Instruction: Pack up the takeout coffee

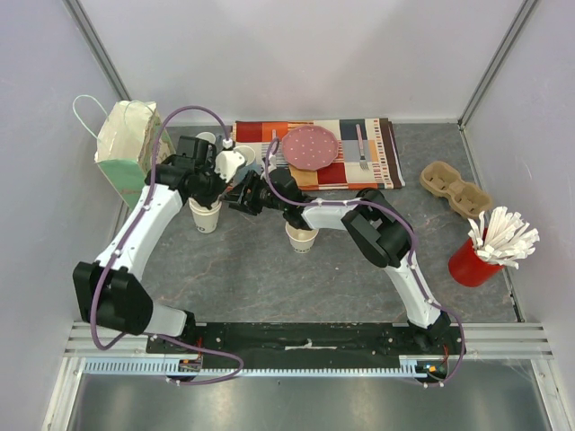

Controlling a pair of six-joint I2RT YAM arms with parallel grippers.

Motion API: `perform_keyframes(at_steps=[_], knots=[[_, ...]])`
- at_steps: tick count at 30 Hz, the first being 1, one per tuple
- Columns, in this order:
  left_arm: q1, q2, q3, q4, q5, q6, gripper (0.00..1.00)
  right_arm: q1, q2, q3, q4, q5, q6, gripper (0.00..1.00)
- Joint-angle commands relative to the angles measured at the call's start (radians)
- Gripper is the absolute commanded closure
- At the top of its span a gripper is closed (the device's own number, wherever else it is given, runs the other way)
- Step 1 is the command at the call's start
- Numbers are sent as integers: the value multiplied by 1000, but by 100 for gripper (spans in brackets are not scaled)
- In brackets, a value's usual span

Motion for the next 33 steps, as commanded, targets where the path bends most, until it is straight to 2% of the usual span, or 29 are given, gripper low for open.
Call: perform_keyframes(at_steps=[1, 8, 15, 28, 33], knots=[[-9, -78, 2, 74, 51, -24, 98, 14, 17, 28, -10, 29, -1, 38], [-10, -106, -11, 106, -10, -1, 98, 12, -7, 30, -41, 35, -38, 38], [-10, -110, 88, 55, -84, 23, 98, 20, -41, 64, -75, 41, -98, 37], [-10, -143, 157, -14, -226, 68, 98, 21, -52, 105, -72, 18, -118, 35], [-9, -162, 231, -63, -222, 69, 98, 17, -87, 105, -81, 18, -144, 34]])
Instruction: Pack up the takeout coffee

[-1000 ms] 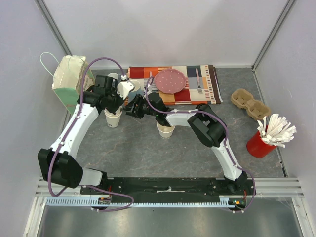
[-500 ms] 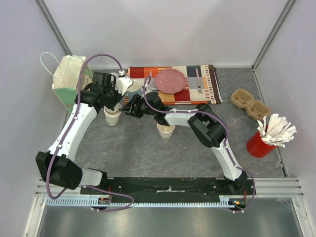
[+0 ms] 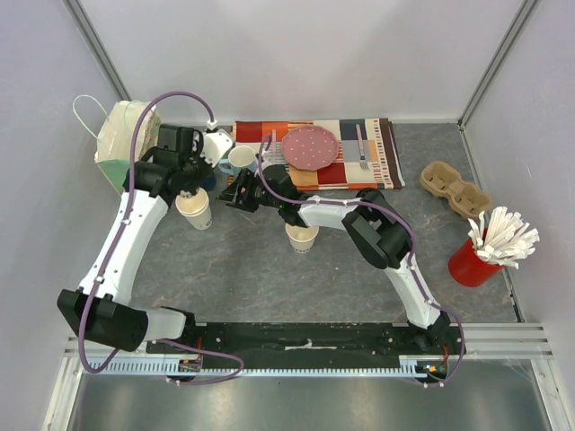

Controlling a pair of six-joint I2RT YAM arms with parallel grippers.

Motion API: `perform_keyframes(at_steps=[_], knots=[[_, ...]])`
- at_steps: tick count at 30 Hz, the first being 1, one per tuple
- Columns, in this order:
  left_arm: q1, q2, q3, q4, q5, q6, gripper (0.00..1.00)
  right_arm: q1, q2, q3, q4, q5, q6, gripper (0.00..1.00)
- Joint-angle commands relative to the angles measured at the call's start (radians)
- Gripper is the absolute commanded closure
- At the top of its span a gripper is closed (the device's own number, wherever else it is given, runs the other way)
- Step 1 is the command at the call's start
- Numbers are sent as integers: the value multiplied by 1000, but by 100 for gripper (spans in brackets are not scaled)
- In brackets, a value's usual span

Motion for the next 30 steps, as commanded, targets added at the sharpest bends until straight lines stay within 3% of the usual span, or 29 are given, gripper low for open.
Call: perform_keyframes(at_steps=[1, 8, 15, 23, 26, 30], knots=[[-3, -47, 116, -50, 2, 24, 98, -5, -95, 37, -1, -4, -52, 34], [-29, -42, 294, -184, 164, -11, 98, -57, -248, 12, -160, 7, -276, 32], [-150, -24, 276, -224, 202, -39, 98, -233, -529, -178, -288, 39, -414, 28], [-334, 22, 45, -98, 109, -57, 98, -414, -810, -368, -524, 251, -605, 20], [-359, 36, -61, -2, 55, -45, 98, -526, -876, -433, -553, 271, -595, 16], [-373, 33, -181, 123, 46, -19, 98, -554, -922, -470, -605, 383, -635, 16]])
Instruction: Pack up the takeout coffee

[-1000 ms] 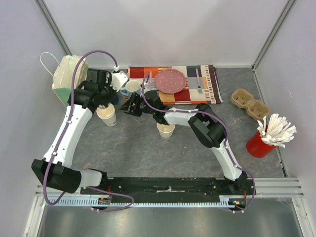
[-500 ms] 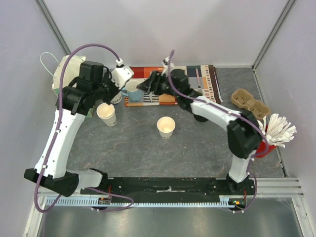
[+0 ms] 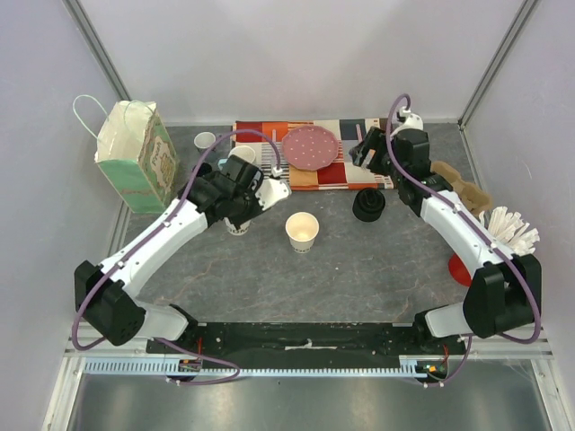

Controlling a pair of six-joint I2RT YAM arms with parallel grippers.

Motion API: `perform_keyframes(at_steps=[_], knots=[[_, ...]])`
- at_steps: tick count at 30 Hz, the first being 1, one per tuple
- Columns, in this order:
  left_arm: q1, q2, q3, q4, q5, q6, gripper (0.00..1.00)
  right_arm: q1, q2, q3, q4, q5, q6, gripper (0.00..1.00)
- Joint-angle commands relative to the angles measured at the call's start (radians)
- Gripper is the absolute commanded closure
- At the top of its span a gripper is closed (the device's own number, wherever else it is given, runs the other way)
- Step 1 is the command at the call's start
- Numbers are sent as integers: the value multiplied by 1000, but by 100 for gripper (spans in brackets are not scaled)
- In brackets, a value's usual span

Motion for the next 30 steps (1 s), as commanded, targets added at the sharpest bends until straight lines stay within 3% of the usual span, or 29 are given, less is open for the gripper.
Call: perform_keyframes(at_steps=[1, 9, 23, 27, 30], knots=[[-14, -16, -116, 216, -48, 6, 98, -24, -58, -30, -89, 142, -76, 16], [-14, -6, -215, 313, -33, -25, 98, -26, 9, 5, -227, 300, -88, 24], [-14, -39, -327, 381, 75, -69, 98, -21, 69, -1, -254, 340, -70, 33], [-14, -52, -321, 361, 81, -65, 86, -3, 98, 19, -269, 369, -59, 34], [-14, -63, -313, 347, 64, -59, 68, 29, 124, 40, -278, 413, -64, 35]])
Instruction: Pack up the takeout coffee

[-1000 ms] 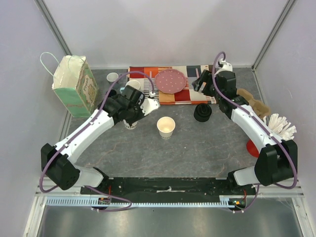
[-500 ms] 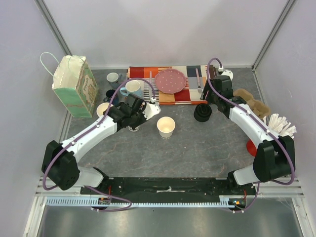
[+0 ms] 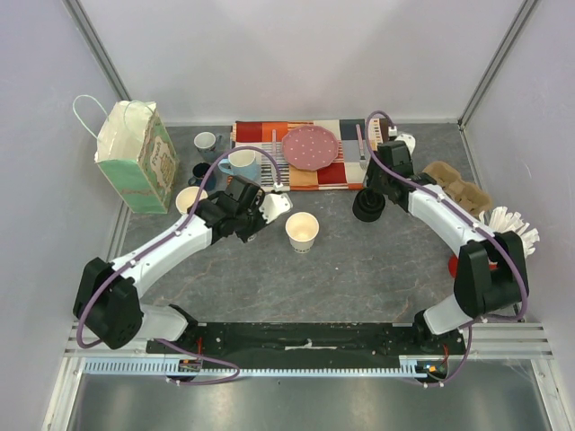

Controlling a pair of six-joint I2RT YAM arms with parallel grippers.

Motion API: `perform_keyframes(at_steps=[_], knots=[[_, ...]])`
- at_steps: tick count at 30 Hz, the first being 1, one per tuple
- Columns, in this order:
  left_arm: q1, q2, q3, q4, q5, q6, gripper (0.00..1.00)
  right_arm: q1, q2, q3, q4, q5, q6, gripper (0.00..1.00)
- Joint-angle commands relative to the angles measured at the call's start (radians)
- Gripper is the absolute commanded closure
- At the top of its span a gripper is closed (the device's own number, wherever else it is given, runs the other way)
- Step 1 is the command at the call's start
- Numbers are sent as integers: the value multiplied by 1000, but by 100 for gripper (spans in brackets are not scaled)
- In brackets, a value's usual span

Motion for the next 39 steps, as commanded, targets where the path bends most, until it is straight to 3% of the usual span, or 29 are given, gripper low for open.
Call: perform_keyframes(at_steps=[1, 6, 8, 11, 27, 31, 39], knots=[[-4, -57, 14, 0, 3, -20, 61, 45, 43, 70, -10, 76, 9, 34], [1, -76, 67, -42, -83, -35, 45, 58, 91, 96, -13, 99, 21, 36], [4, -87, 89, -74, -98, -44, 42, 58, 115, 104, -13, 109, 27, 42], [8, -97, 129, -111, -113, -46, 41, 68, 154, 130, -24, 115, 41, 50], [8, -123, 153, -140, -129, -37, 41, 154, 376, 357, -262, 362, 61, 57], [8, -125, 149, -143, -129, -37, 41, 157, 395, 381, -273, 347, 53, 65], [8, -122, 155, -157, -123, -29, 41, 169, 381, 366, -294, 339, 50, 67]])
